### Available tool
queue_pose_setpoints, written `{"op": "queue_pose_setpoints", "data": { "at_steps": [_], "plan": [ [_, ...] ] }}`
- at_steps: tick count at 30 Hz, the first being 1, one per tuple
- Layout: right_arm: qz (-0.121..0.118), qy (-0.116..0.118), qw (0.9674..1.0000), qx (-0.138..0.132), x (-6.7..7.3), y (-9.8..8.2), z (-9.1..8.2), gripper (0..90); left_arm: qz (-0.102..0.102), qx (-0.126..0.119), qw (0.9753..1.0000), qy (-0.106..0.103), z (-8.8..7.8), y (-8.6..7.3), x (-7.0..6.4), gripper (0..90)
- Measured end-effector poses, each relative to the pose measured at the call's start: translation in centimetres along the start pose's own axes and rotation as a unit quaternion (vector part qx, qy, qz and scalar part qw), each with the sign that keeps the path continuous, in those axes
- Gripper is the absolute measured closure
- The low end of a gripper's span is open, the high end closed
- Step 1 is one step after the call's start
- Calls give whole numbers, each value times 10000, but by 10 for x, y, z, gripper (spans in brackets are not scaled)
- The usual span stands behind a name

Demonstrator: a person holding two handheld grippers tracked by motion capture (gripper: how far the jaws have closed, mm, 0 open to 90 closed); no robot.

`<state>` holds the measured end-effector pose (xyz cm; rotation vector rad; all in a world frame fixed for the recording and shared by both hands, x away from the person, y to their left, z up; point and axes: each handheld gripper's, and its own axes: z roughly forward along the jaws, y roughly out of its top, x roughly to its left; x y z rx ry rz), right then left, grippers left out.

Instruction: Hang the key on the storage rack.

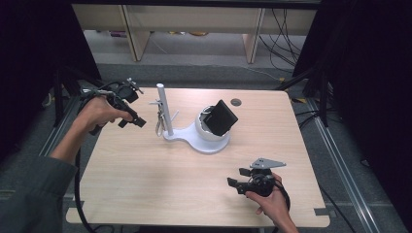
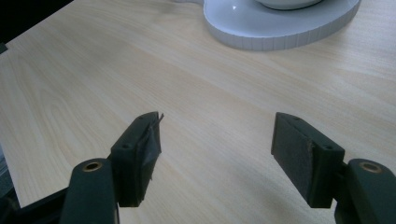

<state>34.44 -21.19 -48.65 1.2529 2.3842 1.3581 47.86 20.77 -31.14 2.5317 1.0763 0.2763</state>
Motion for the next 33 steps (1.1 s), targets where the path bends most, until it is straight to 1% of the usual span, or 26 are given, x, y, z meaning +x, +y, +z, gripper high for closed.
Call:
{"op": "queue_pose_setpoints", "data": {
  "at_steps": [1,3,4,5,6,7,8,9,10,11,12,14,15,16,18,19,20,21,22,24,25,28,29,31,32,33],
  "plan": [
    [5,-1,10000,1,0,0,0,339,58,18,10000,-12,0,-1,-1,435],
    [-8,-7,10000,20,0,0,0,339,88,40,9999,-28,1,-5,-5,412],
    [-11,-69,10000,61,1,0,-1,339,32,-28,10000,-36,2,-7,-7,369],
    [-7,-67,10000,61,1,0,-1,339,105,8,9999,-28,2,-9,-8,355],
    [-7,-67,10000,61,1,0,-1,339,41,-103,9999,-28,4,-12,-11,355],
    [-63,-82,9999,27,1,0,-1,339,60,-109,9999,-80,5,-16,-15,329],
    [-62,-82,9999,31,1,0,-1,339,45,-147,9998,-83,6,-19,-19,319],
    [-59,-90,9999,30,1,0,-1,339,100,-121,9998,-114,6,-21,-21,312],
    [-59,-90,9999,30,1,0,-1,339,100,-121,9998,-114,6,-21,-21,305],
    [-54,-99,9999,30,0,0,0,339,140,-163,9997,-141,7,-26,-28,300],
    [-54,-99,9999,30,0,0,0,339,140,-163,9997,-141,7,-26,-28,298],
    [-55,-119,9999,51,0,0,-1,339,210,-171,9994,-197,7,-32,-32,289],
    [104,-71,9999,89,3,0,0,339,223,-214,9993,-190,7,-37,-36,286],
    [37,-71,9999,67,2,0,0,339,236,-213,9993,-219,8,-40,-37,283],
    [31,-71,9999,70,2,0,0,339,201,-230,9992,-241,9,-43,-39,281],
    [-23,-59,10000,54,1,0,0,339,209,-238,9992,-237,9,-46,-40,279],
    [-122,-60,9999,16,0,0,1,339,247,-211,9990,-298,11,-51,-42,276],
    [-122,-60,9999,16,0,0,1,339,247,-211,9990,-298,11,-51,-42,275],
    [-139,-65,9999,19,0,0,0,338,242,-205,9991,-287,13,-55,-45,274],
    [-111,-78,9999,35,0,-1,0,339,210,-213,9991,-288,14,-57,-46,273],
    [-117,-98,9999,32,0,-1,0,339,220,-263,9988,-352,16,-60,-48,272],
    [-115,-109,9999,35,0,-1,0,338,263,-234,9987,-359,17,-62,-50,261],
    [-87,-46,9999,28,0,-1,1,339,243,-254,9985,-421,19,-64,-52,261],
    [-97,-62,9999,29,0,-1,0,339,331,-251,9981,-464,21,-68,-55,258],
    [28,-57,10000,73,2,-1,0,339,339,-239,9980,-469,22,-70,-56,258],
    [-7,-54,10000,71,2,-1,0,339,299,-272,9981,-469,23,-72,-58,258]
  ]
}}
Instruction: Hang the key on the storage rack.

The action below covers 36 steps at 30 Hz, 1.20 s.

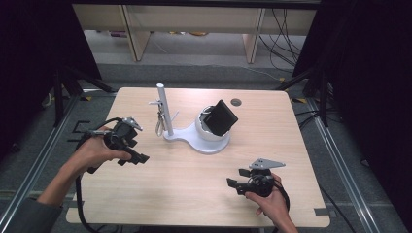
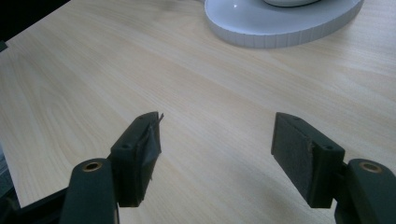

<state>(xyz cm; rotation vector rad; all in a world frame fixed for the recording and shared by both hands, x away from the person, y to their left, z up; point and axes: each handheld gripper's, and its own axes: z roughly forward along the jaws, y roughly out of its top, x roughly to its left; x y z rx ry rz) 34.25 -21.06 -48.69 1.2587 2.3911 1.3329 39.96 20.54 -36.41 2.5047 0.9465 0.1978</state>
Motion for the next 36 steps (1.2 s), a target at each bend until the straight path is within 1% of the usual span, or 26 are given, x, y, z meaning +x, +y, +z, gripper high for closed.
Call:
{"op": "queue_pose_setpoints", "data": {
  "at_steps": [1,2,3,4,5,6,7,8,9,10,11,13,14,15,17,18,19,20,21,22,23,29,31,32,33,36],
  "plan": [
    [0,0,10000,0,0,0,0,339,0,0,10000,0,0,0,0,258],
    [-75,22,10000,-62,-1,0,1,338,42,32,10000,-44,1,-2,0,258],
    [-75,22,10000,-62,-1,0,1,338,-2,-4,10000,-23,2,-3,-2,258],
    [37,102,9999,-13,1,0,2,338,107,21,9999,-65,3,-7,-3,258],
    [37,102,9999,-13,1,0,2,338,107,21,9999,-65,3,-7,-3,257],
    [-66,-28,10000,10,0,0,1,339,80,-36,9999,-100,5,-9,-4,257],
    [-86,-6,10000,5,0,0,1,338,74,-65,9999,-117,5,-11,-5,256],
    [58,-10,10000,49,1,0,1,338,69,-85,9999,-131,7,-14,-8,253],
    [58,-10,10000,49,1,0,1,338,69,-85,9999,-131,7,-14,-8,253],
    [-58,-74,10000,21,-2,0,1,338,130,-64,9998,-151,7,-16,-9,253],
    [-58,-74,10000,21,-2,0,1,338,130,-64,9998,-151,7,-16,-9,252],
    [-4,40,10000,-28,-2,0,3,338,123,-77,9998,-154,7,-18,-11,251],
    [-4,40,10000,-28,-2,0,3,338,125,-97,9997,-169,8,-20,-13,251],
    [-17,-36,10000,24,0,0,1,338,108,-142,9997,-159,8,-22,-15,249],
    [-51,-6,10000,-23,0,0,2,338,117,-145,9997,-171,9,-24,-16,249],
    [-74,-64,10000,13,1,1,2,338,186,-115,9996,-173,10,-26,-19,247],
    [-74,-64,10000,13,1,1,2,338,186,-115,9996,-173,10,-26,-19,247],
    [-75,-55,10000,11,1,0,2,338,136,-199,9996,-169,10,-28,-21,247],
    [-64,-67,10000,15,1,1,2,338,170,-255,9994,-176,11,-31,-23,245],
    [-64,-67,10000,15,1,1,2,338,170,-255,9994,-176,11,-31,-23,244],
    [-54,-69,10000,47,1,1,3,338,235,-223,9992,-219,10,-32,-24,244],
    [-77,-7,10000,-18,1,0,4,338,169,-324,9991,-210,15,-39,-26,242],
    [-22,40,10000,2,1,0,4,338,236,-281,9991,-232,17,-40,-27,242],
    [-36,5,10000,-32,2,0,4,338,182,-331,9990,-233,18,-41,-28,242],
    [-36,5,10000,-32,2,0,4,338,240,-295,9990,-247,18,-42,-28,242],
    [-86,-14,10000,-23,2,0,4,338,272,-342,9987,-281,20,-45,-29,237]
  ]
}}
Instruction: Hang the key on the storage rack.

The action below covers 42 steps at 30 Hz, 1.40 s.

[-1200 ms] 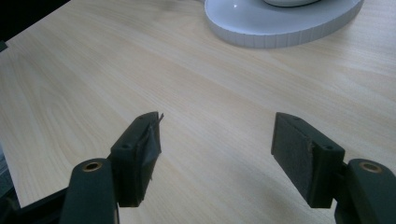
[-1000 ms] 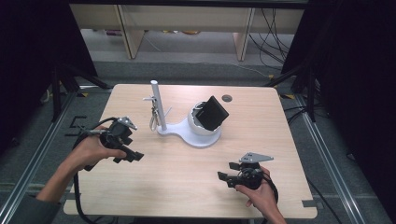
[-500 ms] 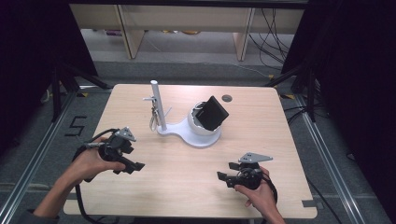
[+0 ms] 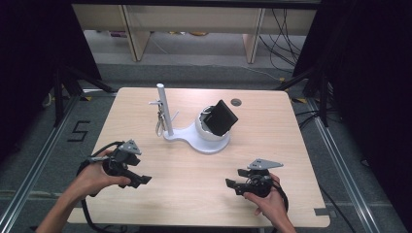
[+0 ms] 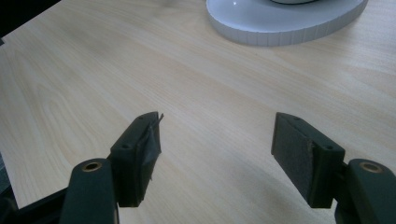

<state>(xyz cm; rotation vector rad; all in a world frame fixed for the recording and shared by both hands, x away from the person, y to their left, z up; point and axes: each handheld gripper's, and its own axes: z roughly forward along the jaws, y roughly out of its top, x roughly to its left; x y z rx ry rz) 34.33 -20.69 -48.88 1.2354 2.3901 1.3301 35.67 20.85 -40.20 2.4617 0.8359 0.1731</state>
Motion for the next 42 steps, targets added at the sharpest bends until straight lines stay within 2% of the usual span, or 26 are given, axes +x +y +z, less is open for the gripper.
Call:
{"op": "queue_pose_setpoints", "data": {
  "at_steps": [7,9,10,11,12,13,14,15,16,17,18,20,23,24,26,27,28,29,30,34,35,37,38,39,40,42],
  "plan": [
    [10,-1,10000,36,1,0,0,338,-107,-205,9997,-21,11,-12,-3,237],
    [9,-5,10000,38,1,0,0,338,-98,-174,9998,-53,12,-13,-3,233],
    [10,-4,10000,42,1,0,0,337,-157,-211,9996,-42,14,-15,-5,233],
    [132,9,9999,60,3,0,0,338,-111,-187,9998,-46,15,-16,-6,232],
    [132,9,9999,60,3,0,0,338,-111,-187,9998,-46,15,-16,-6,232],
    [-56,-51,10000,50,1,0,0,338,-175,-197,9997,-3,16,-17,-8,232],
    [-50,33,10000,35,1,0,1,338,-120,-175,9998,9,17,-19,-9,231],
    [-58,-73,9999,53,2,1,0,338,-162,-254,9995,22,19,-20,-11,230],
    [-61,-74,9999,54,2,1,0,338,-123,-213,9997,27,20,-21,-11,230],
    [-34,53,10000,38,1,0,1,338,-162,-331,9993,56,24,-24,-14,225],
    [-34,53,10000,38,1,0,1,338,-162,-331,9993,56,24,-24,-14,221],
    [-53,-67,9999,53,2,1,0,337,-163,-417,9990,82,28,-27,-16,211],
    [-62,-77,9999,62,2,1,0,337,-224,-461,9986,99,34,-31,-19,187],
    [83,8,9999,92,4,0,0,337,-273,-476,9984,162,35,-32,-21,181],
    [50,16,10000,58,4,0,1,336,-163,-539,9982,214,37,-34,-25,181],
    [-70,-36,9999,74,2,0,1,336,-217,-602,9977,214,38,-35,-27,179],
    [-63,-22,9999,87,2,0,1,335,-302,-702,9968,233,40,-37,-30,178],
    [-69,-45,9999,85,2,0,1,332,-272,-732,9967,220,41,-39,-31,177],
    [-84,-71,9999,92,2,0,1,324,-279,-863,9956,237,45,-43,-35,171],
    [77,-24,9999,121,4,-1,3,294,-338,-912,9949,260,53,-55,-44,167],
    [-25,-39,9999,109,1,-1,3,293,-342,-908,9949,263,54,-57,-45,166],
    [-21,-44,9999,118,1,-1,4,288,-332,-964,9944,283,55,-60,-46,165],
    [94,-65,9997,206,4,-2,3,284,-429,-1073,9929,286,57,-66,-50,165],
    [-3,46,9998,191,2,-2,5,283,-433,-1101,9926,272,58,-69,-50,165],
    [124,23,9997,203,4,-2,5,281,-433,-1101,9926,272,58,-69,-50,165],
    [143,5,9997,193,5,-2,5,276,-508,-1103,9921,303,61,-75,-51,164]
  ]
}}
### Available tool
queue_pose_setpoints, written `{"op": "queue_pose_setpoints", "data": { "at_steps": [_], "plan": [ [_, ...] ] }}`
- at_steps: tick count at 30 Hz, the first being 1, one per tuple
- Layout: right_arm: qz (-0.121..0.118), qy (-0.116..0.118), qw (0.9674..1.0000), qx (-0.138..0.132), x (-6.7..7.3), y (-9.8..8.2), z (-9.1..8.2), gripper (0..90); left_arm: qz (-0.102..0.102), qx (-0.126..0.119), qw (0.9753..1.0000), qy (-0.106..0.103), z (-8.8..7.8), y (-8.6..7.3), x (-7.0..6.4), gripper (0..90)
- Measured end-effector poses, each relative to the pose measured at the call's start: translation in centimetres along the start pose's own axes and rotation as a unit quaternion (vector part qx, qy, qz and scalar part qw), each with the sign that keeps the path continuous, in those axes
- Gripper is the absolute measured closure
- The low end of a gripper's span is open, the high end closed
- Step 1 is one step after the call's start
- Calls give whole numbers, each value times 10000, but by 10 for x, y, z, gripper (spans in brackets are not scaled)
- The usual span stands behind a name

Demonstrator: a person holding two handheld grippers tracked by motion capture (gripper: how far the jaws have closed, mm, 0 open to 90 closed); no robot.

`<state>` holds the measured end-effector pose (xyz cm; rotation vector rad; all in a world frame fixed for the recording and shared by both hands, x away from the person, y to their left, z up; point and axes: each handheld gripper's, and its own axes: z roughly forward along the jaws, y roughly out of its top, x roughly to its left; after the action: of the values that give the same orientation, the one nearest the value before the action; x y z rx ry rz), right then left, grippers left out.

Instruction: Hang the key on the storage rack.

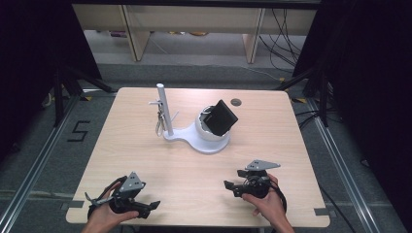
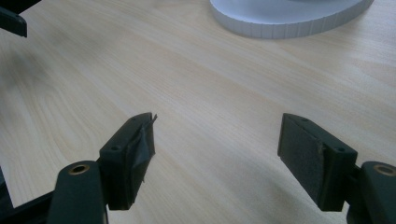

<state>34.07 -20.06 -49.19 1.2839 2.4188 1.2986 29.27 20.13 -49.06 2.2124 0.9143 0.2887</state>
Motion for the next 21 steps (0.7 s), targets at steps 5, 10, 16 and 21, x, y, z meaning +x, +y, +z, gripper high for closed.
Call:
{"op": "queue_pose_setpoints", "data": {
  "at_steps": [5,10,16,21],
  "plan": [
    [4,-81,10000,-3,0,0,0,249,-77,89,9999,30,2,-14,-1,164],
    [-72,-95,9999,-19,-3,0,1,234,-118,-45,9998,128,0,-21,-4,164],
    [-122,-171,9998,-51,-4,1,-1,237,-174,10,9997,188,1,-25,-3,160],
    [-31,-119,9999,-49,-1,1,0,241,-228,-1,9996,145,2,-26,-3,159]
  ]
}}
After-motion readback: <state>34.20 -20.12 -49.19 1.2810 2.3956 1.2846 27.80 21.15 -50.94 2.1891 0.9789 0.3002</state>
